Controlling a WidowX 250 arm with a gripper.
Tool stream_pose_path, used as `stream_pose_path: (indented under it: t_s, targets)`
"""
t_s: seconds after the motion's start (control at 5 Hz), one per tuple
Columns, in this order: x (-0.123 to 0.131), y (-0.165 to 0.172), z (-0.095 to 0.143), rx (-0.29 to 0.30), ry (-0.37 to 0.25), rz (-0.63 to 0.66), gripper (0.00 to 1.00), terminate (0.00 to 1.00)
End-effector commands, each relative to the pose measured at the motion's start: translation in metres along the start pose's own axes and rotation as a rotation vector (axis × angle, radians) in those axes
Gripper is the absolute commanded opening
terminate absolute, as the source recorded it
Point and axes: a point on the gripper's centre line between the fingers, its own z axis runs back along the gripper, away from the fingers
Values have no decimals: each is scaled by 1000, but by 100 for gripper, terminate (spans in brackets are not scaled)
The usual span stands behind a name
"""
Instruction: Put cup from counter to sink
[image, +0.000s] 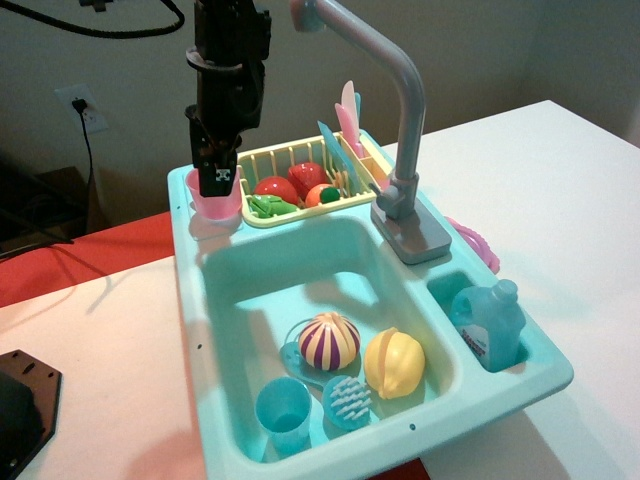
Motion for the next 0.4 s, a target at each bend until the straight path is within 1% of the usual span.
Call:
stream_pose_path:
  t_s: [0.0,0.2]
  targets:
    - [0,0,0,0,0,0,100,0]
    - [4,11,-1,-3,-6,22,100,0]
